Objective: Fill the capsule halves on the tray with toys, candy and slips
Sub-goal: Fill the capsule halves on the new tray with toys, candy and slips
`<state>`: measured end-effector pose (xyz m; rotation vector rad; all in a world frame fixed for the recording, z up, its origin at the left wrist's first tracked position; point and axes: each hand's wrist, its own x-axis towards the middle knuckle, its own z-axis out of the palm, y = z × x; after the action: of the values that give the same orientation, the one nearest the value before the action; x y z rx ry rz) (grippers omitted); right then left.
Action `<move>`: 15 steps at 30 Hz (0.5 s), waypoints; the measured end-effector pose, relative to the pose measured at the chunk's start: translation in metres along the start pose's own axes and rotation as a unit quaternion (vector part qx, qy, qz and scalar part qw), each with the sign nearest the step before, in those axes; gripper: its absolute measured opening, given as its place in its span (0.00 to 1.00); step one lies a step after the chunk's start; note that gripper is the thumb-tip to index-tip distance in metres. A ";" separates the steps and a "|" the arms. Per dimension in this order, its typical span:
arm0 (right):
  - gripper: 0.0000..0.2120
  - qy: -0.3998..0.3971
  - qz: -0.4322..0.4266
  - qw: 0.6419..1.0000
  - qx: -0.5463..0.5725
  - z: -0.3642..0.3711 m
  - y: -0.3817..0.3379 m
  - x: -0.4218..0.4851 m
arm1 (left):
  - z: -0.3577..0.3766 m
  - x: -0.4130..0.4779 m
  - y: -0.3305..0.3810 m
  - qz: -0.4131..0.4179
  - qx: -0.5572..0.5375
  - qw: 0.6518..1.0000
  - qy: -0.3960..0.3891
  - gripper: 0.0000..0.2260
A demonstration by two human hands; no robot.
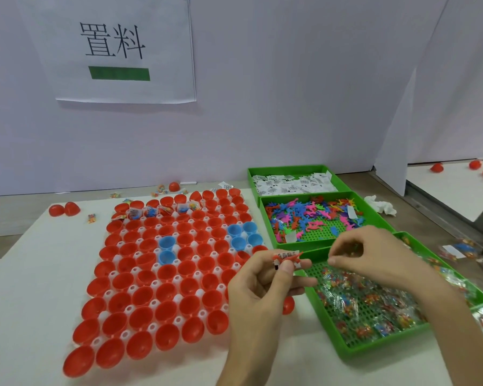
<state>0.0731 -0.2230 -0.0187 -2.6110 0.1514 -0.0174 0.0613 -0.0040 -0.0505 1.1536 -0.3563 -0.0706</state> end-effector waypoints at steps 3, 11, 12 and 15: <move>0.08 -0.054 0.031 0.998 -0.003 -0.002 0.012 -0.002 | 0.001 0.000 0.001 -0.002 0.002 1.000 0.000 0.07; 0.07 -0.044 0.006 0.999 0.024 0.001 0.009 0.001 | 0.003 -0.004 0.001 0.001 0.024 0.999 -0.022 0.04; 0.07 -0.034 0.000 0.999 0.028 -0.001 0.008 0.001 | 0.003 -0.004 0.001 0.000 0.024 0.999 -0.024 0.04; 0.07 -0.002 -0.013 0.998 0.069 -0.004 0.003 -0.001 | 0.003 -0.003 0.002 0.002 0.024 0.999 -0.029 0.04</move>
<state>0.0717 -0.2272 -0.0166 -2.4751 0.1107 -0.0294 0.0567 -0.0055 -0.0486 1.2007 -0.4132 -0.0931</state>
